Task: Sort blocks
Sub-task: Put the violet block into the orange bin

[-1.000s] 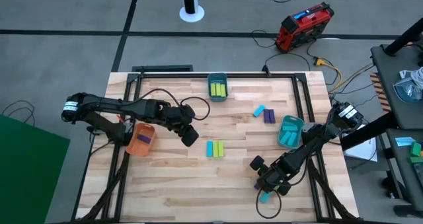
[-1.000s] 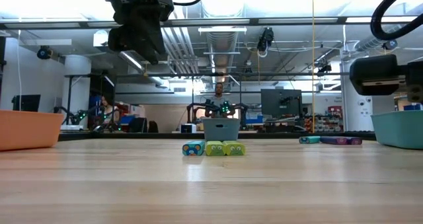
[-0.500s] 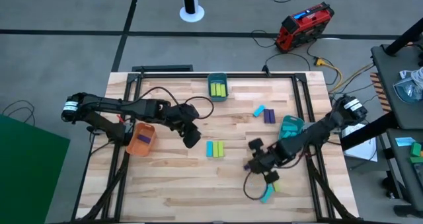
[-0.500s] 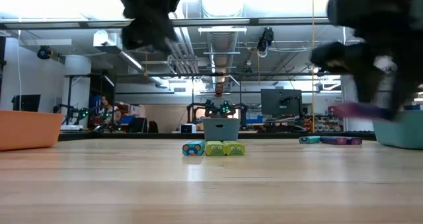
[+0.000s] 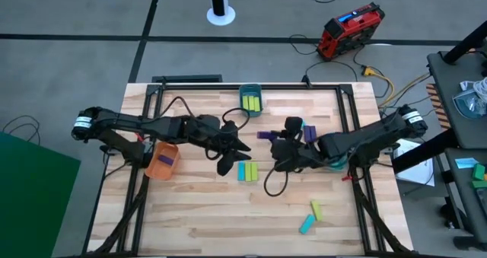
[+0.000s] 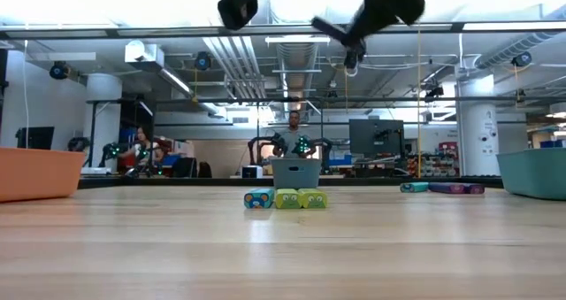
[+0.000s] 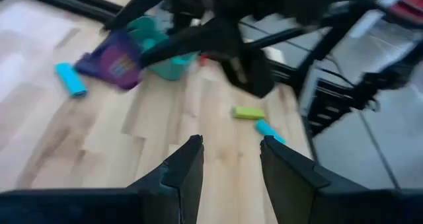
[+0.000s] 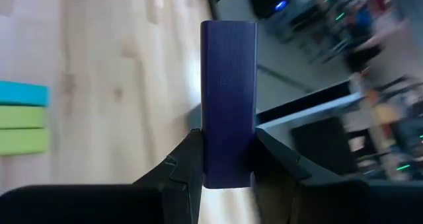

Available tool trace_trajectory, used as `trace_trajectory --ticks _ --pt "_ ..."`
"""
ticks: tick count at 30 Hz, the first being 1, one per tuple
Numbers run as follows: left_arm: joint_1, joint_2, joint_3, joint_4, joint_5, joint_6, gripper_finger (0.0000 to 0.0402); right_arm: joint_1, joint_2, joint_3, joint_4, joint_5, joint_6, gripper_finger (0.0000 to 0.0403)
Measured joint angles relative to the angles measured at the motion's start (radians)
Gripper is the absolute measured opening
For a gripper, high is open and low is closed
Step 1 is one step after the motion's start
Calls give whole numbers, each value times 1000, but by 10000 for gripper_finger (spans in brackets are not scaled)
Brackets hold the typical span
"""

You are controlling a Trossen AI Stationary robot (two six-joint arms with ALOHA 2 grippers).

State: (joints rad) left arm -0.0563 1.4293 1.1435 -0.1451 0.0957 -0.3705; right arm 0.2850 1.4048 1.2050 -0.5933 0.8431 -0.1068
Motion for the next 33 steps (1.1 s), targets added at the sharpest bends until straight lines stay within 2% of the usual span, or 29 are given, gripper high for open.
trace_trajectory --ticks 3,9,13,16,20,24,28,33 --pt "-1 13 0 1 -53 -43 130 12 -1 15 25 68 -115 96" --pt "7 21 1 41 -176 -141 130 11 -7 18 36 100 -290 96" --pt "7 18 2 96 -293 -84 130 12 4 19 85 177 -435 96" --pt "7 17 2 93 -337 -2 130 11 4 19 142 204 -516 96" --pt "2 17 2 116 -359 71 130 11 5 19 167 233 -549 96" --pt "2 17 2 178 -372 76 130 11 5 19 167 234 -551 96" --pt "2 17 2 210 -443 80 130 9 5 19 168 234 -560 96" --pt "4 21 2 217 -446 77 130 9 5 19 196 233 -565 96"
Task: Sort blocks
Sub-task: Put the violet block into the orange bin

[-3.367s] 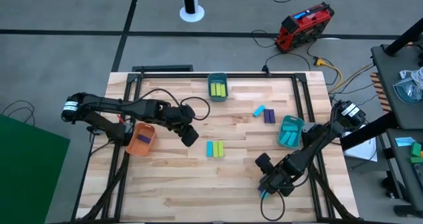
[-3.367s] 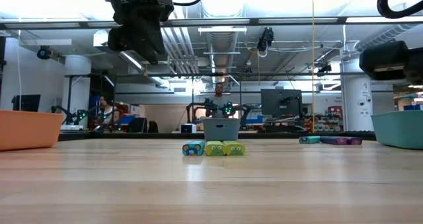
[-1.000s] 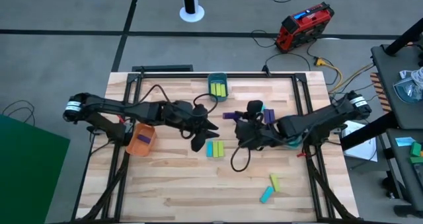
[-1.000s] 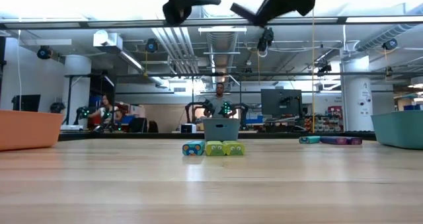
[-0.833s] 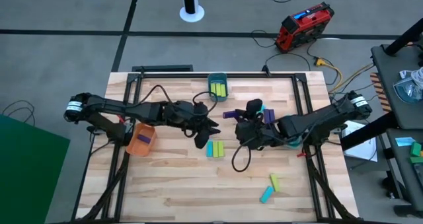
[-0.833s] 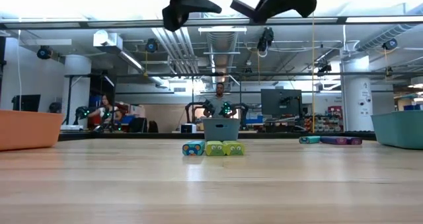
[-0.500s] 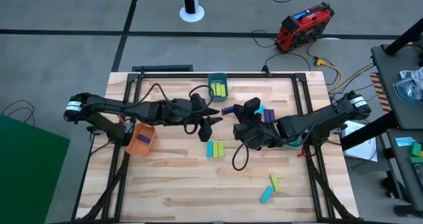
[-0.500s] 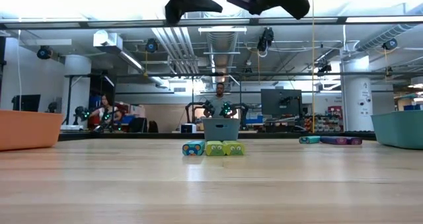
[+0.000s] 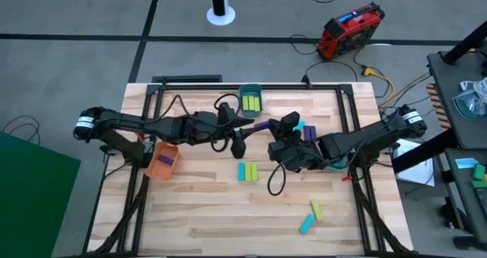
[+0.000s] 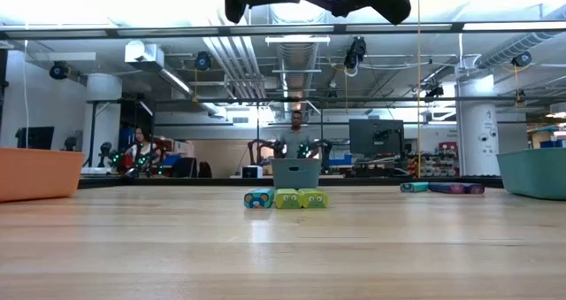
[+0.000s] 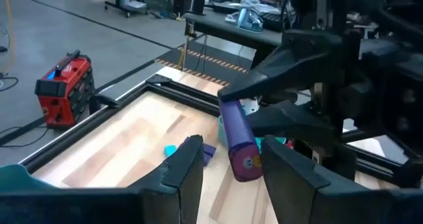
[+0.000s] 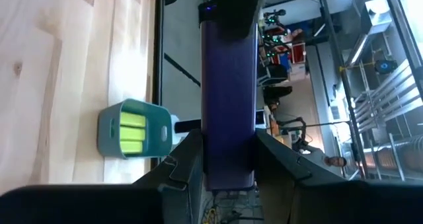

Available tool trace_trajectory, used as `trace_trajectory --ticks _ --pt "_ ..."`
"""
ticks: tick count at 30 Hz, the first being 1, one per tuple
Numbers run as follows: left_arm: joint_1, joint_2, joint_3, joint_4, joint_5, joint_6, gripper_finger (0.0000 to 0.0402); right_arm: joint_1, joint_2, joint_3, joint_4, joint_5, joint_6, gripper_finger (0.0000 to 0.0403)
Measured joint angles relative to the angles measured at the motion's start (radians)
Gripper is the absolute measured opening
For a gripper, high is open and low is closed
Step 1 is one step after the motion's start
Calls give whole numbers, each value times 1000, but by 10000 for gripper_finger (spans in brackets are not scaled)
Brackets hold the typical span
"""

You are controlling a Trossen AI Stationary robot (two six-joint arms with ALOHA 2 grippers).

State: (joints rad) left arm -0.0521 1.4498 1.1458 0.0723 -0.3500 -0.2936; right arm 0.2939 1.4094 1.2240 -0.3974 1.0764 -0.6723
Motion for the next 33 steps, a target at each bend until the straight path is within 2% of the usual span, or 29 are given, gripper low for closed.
trace_trajectory --ticks 23,33 --pt "0 21 0 51 1 -4 130 -6 0 0 41 -2 -36 96" --pt "0 36 0 58 1 -64 122 -6 0 0 41 -2 -35 96"
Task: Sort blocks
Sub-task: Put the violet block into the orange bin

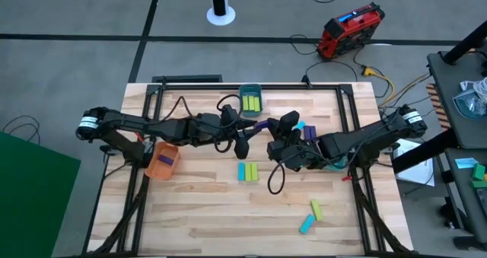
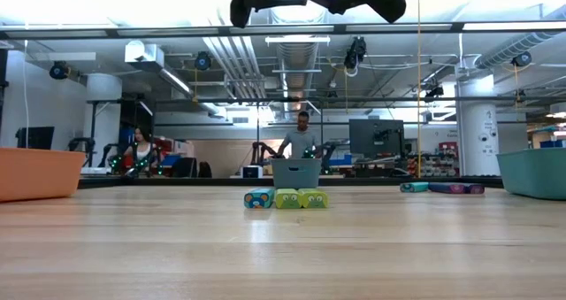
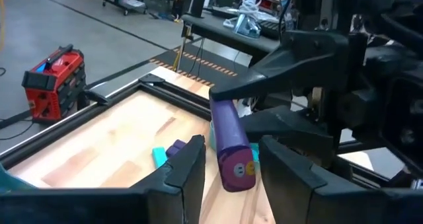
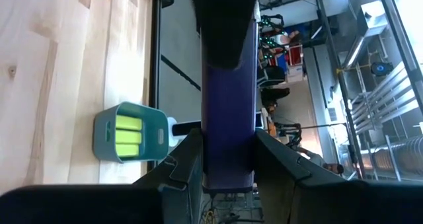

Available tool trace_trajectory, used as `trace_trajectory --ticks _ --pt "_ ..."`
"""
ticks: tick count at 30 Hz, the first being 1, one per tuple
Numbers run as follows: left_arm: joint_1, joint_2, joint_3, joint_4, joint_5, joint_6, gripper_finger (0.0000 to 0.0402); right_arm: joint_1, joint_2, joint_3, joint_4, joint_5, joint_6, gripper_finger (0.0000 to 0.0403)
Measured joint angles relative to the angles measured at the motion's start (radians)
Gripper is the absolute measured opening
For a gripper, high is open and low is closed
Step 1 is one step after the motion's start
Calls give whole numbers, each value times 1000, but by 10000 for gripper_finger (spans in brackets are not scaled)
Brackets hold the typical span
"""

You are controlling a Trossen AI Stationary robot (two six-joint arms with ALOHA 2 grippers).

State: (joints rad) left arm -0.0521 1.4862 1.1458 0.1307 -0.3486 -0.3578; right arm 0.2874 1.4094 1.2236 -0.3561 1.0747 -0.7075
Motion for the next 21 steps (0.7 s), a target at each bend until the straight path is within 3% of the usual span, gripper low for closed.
trace_trajectory --ticks 8,16,21 --pt "0 2 0 9 0 -3 98 -7 0 -1 -1 0 -2 96" --pt "0 2 0 13 -3 -25 39 -9 0 -1 -1 7 -14 95" --pt "0 2 0 13 -3 -22 32 -10 0 -1 -2 6 -10 95"
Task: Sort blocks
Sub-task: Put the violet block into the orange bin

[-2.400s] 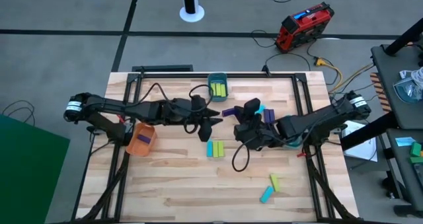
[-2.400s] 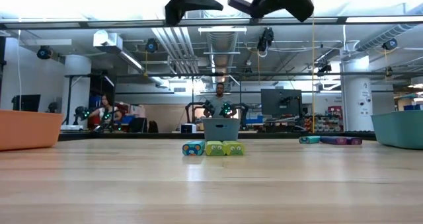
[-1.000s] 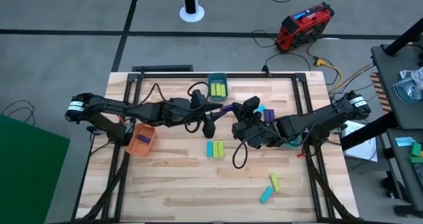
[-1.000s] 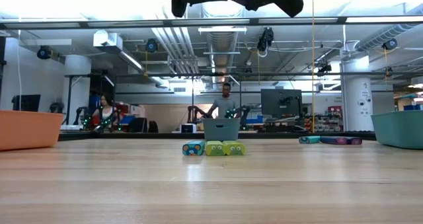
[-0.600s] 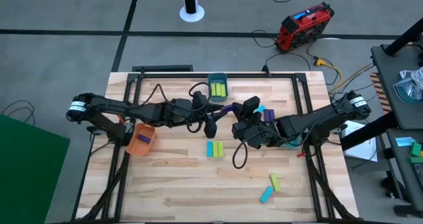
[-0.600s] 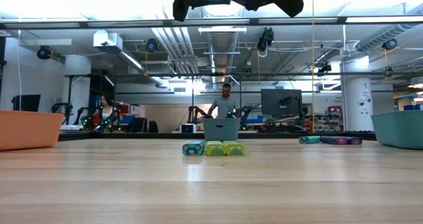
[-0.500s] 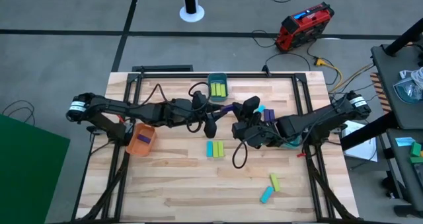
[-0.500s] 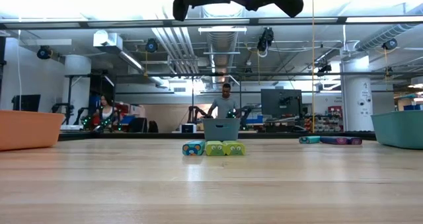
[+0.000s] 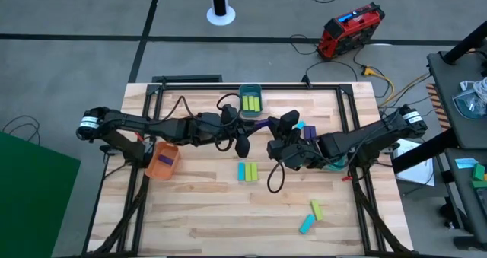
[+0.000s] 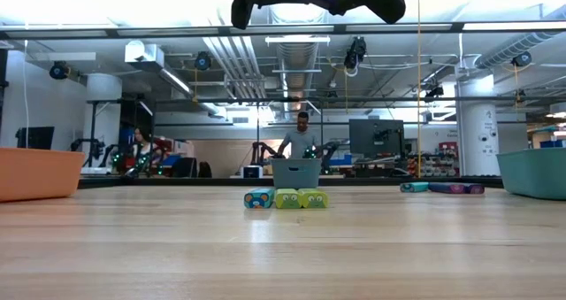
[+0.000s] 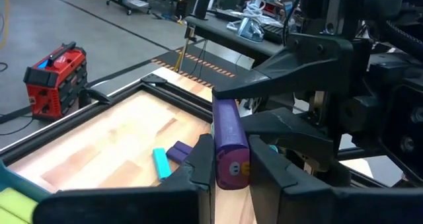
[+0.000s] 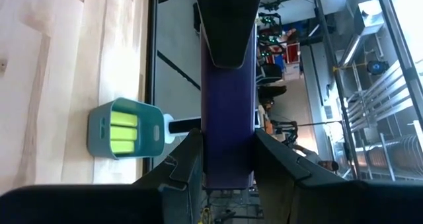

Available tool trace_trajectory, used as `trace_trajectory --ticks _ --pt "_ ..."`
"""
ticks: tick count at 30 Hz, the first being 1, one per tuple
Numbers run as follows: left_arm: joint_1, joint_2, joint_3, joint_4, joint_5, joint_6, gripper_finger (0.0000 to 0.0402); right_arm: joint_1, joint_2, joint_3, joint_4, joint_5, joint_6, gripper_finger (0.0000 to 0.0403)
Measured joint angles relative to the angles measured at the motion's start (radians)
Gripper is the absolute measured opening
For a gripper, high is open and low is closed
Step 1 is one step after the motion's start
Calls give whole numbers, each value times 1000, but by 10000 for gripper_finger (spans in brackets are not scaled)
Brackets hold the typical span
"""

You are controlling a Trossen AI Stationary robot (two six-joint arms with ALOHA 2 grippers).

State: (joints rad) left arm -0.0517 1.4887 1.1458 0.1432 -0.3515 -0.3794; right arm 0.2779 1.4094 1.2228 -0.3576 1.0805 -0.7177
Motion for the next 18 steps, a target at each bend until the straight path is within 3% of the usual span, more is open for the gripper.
trace_trajectory --ticks 7,13,18 --pt "2 -2 0 -31 -6 -3 32 -3 1 0 -1 -13 0 99" --pt "2 -39 0 -187 -48 -35 32 -6 2 -1 1 -8 47 205" --pt "3 -89 0 -344 -106 -89 32 -13 1 -1 -3 -5 96 243"
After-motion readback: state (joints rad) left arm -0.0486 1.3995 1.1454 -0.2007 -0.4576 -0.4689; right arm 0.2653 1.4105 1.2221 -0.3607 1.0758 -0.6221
